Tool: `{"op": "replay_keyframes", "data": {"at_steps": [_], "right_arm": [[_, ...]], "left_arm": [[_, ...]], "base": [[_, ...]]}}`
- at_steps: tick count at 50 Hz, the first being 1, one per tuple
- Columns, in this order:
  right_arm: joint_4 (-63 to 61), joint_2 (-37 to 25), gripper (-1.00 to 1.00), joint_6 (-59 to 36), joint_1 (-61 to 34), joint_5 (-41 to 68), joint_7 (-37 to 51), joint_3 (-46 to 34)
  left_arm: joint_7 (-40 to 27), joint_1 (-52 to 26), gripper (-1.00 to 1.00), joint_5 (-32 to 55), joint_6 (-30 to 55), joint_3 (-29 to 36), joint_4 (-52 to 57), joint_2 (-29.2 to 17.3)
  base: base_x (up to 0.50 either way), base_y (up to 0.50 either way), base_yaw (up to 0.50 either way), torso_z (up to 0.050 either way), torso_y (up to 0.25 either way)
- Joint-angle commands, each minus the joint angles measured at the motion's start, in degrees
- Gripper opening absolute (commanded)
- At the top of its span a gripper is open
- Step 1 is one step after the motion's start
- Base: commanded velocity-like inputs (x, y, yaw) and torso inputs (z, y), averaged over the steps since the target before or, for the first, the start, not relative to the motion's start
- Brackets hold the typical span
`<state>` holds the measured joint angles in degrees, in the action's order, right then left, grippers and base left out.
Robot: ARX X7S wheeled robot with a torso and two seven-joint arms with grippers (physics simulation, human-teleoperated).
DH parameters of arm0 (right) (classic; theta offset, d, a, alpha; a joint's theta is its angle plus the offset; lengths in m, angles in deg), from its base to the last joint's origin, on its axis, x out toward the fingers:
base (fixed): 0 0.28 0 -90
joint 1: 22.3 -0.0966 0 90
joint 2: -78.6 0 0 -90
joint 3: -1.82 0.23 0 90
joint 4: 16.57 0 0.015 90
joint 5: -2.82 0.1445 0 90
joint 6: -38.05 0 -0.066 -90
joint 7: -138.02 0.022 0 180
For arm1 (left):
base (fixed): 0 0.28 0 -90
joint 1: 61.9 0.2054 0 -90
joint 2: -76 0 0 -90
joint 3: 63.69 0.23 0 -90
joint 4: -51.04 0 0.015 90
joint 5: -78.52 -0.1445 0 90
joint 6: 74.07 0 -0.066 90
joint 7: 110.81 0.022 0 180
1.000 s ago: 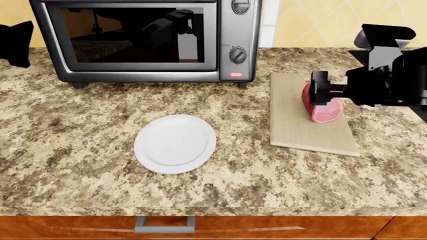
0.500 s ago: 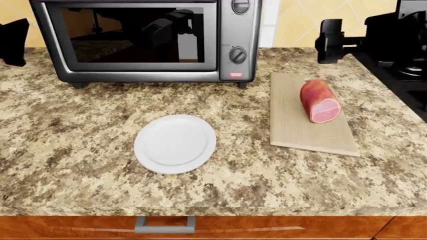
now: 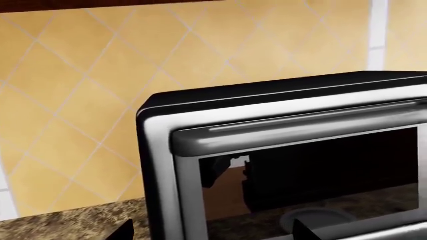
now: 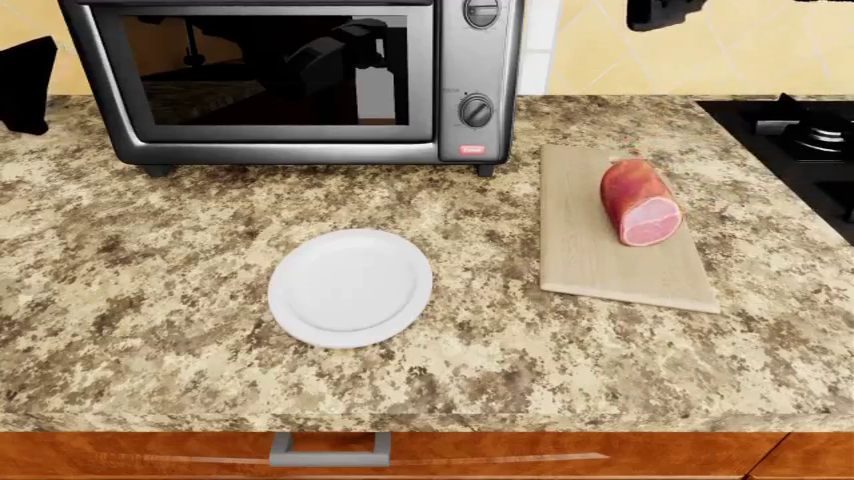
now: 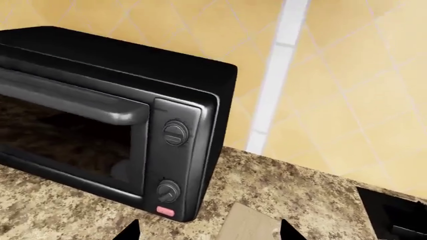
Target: Pick the pork loin from the plate and place it on the cutting board. Then pick the condiment bottle from the cabinet and place it next to the cutting board.
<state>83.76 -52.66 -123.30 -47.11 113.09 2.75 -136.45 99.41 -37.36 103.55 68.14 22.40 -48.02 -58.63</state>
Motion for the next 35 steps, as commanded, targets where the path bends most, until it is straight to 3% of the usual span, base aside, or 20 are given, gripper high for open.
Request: {"op": "replay_keyframes", "data": {"at_steps": [1,8,14,16,20,25,27,35], "right_arm": [[-1.34,3.14,1.0,-2.66,-8.02,4.41,4.42,0.13],[1.9,7.86,1.0,-4.24,-14.5,-4.34,-2.82,0.03],[9.04,13.66,1.0,-4.16,-20.11,-24.18,-19.0,-0.16],[11.7,17.49,1.0,-7.18,-20.15,-36.68,-26.64,5.44],[17.29,27.01,1.0,-9.29,-20.17,-70.29,-50.33,16.17],[29.39,39.94,1.0,-1.32,-20.18,-113.26,-79.54,31.42],[32.09,41.24,1.0,1.81,-20.18,-124.23,-81.08,34.52],[39.09,41.25,1.0,10.06,-20.18,-122.9,-75.95,36.82]], "left_arm": [[0.39,0.44,1.0,0.87,-0.27,-1.03,-0.06,0.06],[0.42,0.83,1.0,1.59,0.02,-1.94,0.43,-0.02],[0.21,0.83,1.0,1.96,0.12,-2.6,0.54,0.01],[-0.12,0.76,1.0,1.92,-0.01,-2.83,0.44,0.17],[-0.61,0.96,1.0,1.57,-1.1,-3.11,0.63,0.41],[-0.89,0.71,1.0,1.78,-0.69,-3.63,0.77,0.09],[-1.01,0.81,1.0,1.65,-1.08,-3.78,0.72,0.05],[-1.24,1.01,1.0,1.19,-2.58,-3.86,0.82,0.1]], "base": [[0.0,0.0,0.0,0.0,0.0],[0.0,0.0,0.0,0.0,0.0],[0.0,0.0,0.0,0.0,0.0],[0.0,0.0,0.0,0.0,0.0],[0.0,0.0,0.0,0.0,0.0],[0.0,0.0,0.0,0.0,0.0],[0.0,0.0,0.0,0.0,0.0],[0.0,0.0,0.0,0.044,0.071]]}}
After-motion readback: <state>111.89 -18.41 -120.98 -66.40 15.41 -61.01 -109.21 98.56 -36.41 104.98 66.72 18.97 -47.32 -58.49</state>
